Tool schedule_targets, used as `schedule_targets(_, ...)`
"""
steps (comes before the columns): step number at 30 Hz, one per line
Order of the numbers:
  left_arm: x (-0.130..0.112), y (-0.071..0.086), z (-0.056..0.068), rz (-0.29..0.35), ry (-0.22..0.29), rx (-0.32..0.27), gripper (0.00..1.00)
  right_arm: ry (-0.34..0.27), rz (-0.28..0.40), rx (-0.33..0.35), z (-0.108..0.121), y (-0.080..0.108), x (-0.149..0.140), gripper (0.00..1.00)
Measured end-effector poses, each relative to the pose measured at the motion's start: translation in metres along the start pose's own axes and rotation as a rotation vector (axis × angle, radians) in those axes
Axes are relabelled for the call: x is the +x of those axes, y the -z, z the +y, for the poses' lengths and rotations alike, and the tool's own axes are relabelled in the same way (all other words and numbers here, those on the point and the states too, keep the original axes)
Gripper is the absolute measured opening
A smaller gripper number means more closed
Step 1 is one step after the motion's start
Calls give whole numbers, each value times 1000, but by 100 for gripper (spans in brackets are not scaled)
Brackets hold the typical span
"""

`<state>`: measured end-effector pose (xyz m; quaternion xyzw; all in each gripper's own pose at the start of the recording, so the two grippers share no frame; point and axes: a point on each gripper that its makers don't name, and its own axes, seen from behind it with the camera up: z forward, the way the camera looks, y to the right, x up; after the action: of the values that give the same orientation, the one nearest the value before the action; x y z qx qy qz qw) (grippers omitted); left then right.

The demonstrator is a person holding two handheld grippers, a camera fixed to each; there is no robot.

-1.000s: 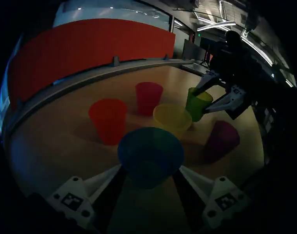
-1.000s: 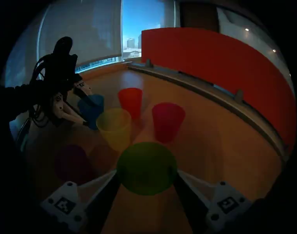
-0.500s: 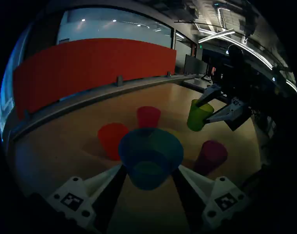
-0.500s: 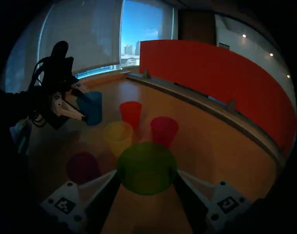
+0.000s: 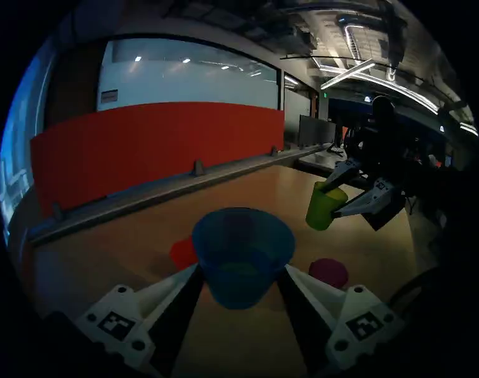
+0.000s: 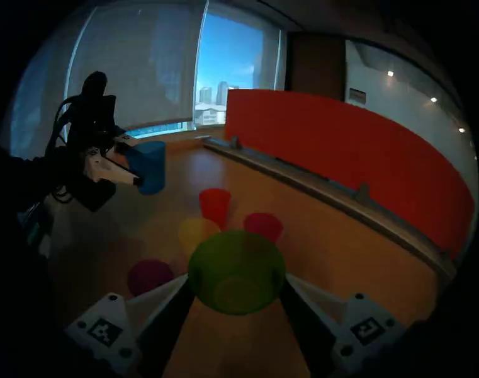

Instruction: Pour water

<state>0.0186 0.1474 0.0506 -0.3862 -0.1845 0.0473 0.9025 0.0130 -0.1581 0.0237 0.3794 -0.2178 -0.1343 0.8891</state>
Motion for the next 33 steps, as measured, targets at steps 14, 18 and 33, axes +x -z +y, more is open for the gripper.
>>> schedule_targets(14,44,23,16,139,-17,17,78,11,99,-26,-8,24,26,89)
schedule_targets(18,53,28,18,169,-9,19,78,14,128,-29,-10,27,33,89)
schedule_targets(33,73,33,18,243,43,16,78,12,219,-30,-14,29,48,89)
